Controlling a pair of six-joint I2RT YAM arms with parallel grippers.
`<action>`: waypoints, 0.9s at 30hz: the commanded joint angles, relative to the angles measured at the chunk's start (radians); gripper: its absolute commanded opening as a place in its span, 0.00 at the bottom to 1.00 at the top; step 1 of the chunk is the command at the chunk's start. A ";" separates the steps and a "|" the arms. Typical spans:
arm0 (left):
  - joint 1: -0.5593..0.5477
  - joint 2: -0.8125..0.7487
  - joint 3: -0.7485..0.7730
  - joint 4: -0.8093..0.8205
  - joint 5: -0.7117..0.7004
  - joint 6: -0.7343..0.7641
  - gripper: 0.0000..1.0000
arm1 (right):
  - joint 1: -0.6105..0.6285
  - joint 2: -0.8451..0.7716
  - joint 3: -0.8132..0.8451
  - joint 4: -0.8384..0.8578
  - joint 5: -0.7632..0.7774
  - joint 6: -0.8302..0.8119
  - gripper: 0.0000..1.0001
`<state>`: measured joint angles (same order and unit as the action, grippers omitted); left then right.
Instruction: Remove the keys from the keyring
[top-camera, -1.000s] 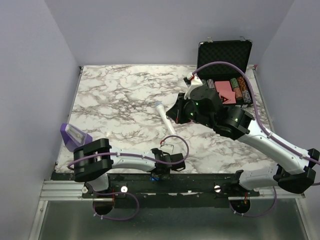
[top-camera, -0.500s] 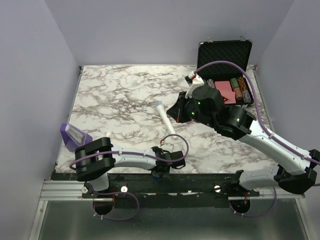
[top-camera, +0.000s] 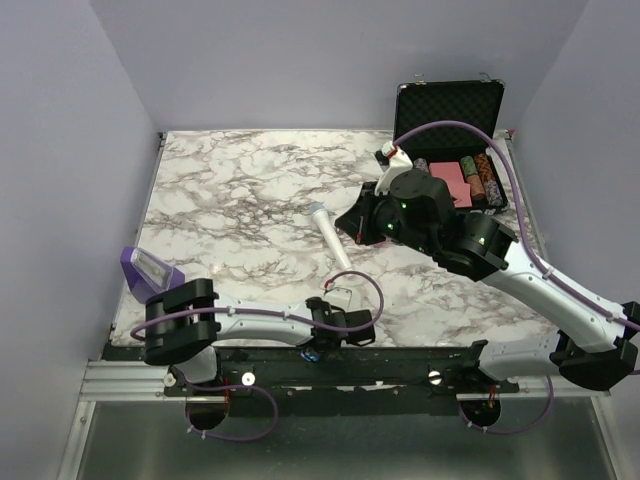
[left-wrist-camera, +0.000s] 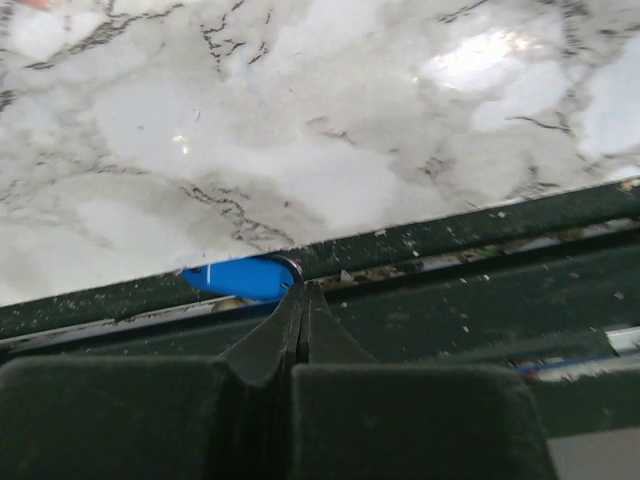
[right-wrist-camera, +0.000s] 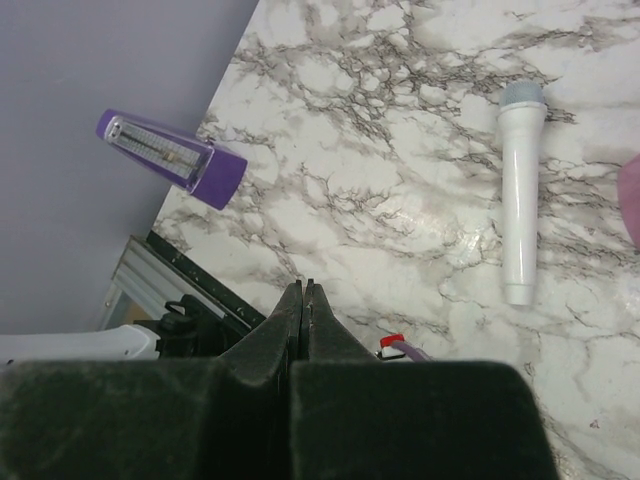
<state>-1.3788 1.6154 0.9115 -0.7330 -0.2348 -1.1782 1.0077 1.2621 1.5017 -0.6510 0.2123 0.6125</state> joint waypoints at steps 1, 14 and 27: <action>-0.019 -0.106 0.050 -0.114 -0.093 -0.037 0.00 | -0.004 -0.013 0.002 0.025 -0.022 -0.005 0.01; -0.025 -0.131 0.046 -0.106 -0.086 -0.037 0.20 | -0.003 -0.004 0.014 0.028 -0.031 -0.007 0.01; -0.028 0.035 0.069 -0.049 -0.041 0.018 0.26 | -0.006 -0.020 -0.009 0.033 -0.024 -0.003 0.01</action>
<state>-1.4075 1.6226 0.9688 -0.8089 -0.3000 -1.1793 1.0061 1.2621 1.5017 -0.6437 0.1932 0.6125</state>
